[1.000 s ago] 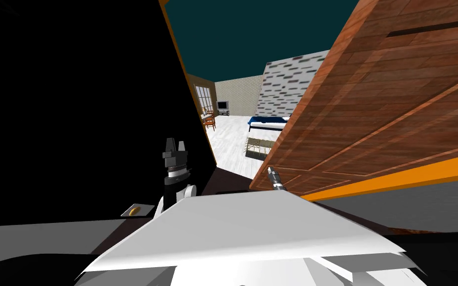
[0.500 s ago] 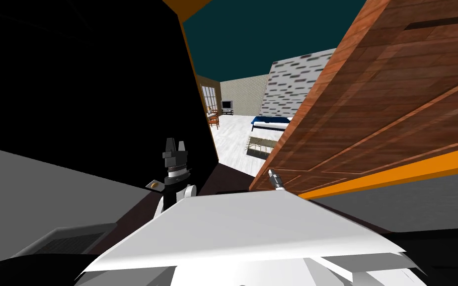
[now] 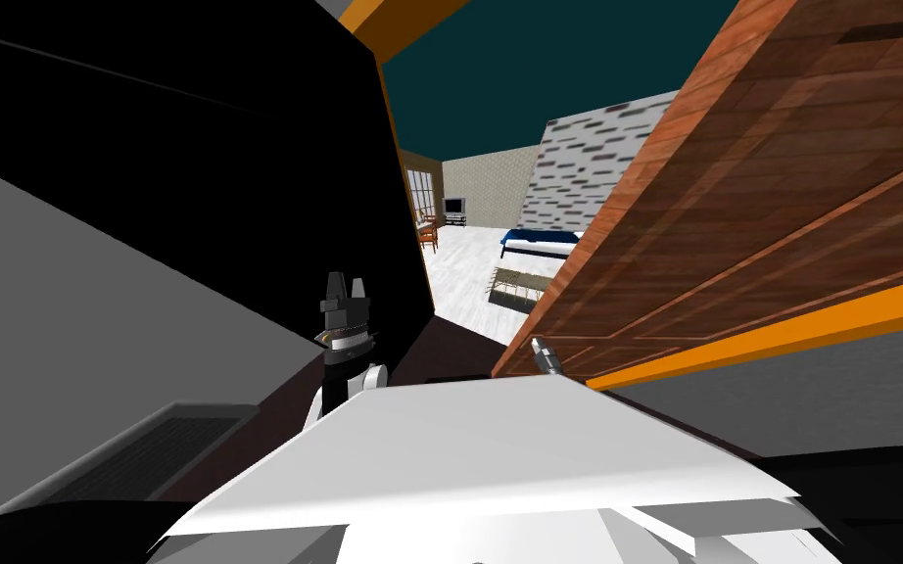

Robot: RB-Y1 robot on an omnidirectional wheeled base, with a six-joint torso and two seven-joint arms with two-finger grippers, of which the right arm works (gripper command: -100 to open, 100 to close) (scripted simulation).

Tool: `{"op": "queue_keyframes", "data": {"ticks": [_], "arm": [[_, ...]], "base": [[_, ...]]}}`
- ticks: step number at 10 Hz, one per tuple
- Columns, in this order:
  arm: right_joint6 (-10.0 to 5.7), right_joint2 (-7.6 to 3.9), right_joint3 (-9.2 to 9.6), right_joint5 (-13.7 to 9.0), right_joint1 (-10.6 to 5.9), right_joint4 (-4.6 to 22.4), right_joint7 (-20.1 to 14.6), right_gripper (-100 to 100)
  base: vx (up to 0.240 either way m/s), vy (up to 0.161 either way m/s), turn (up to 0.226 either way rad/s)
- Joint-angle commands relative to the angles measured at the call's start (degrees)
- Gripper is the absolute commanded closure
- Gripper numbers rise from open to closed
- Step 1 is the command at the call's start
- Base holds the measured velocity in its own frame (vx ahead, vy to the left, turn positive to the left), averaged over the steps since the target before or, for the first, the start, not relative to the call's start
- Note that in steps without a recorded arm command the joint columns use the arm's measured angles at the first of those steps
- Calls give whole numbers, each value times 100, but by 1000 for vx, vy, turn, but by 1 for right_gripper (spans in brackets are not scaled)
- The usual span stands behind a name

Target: Pull the door open

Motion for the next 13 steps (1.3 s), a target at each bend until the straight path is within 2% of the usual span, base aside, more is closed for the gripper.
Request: {"op": "queue_keyframes", "data": {"ticks": [1,3,6,7,8,13], "arm": [[-155,-67,86,11,59,42,-65,100],[-375,-185,205,20,151,98,-159,100],[-626,-319,340,29,257,162,-267,100],[-559,-293,321,31,226,158,-246,100],[-662,-333,382,45,240,247,-299,100],[-930,-450,505,72,225,431,-423,100]], "base": [[-235,-58,156],[-222,-54,153],[-245,-45,140],[-106,-4,3],[-179,-56,170],[-228,-55,161]]}}
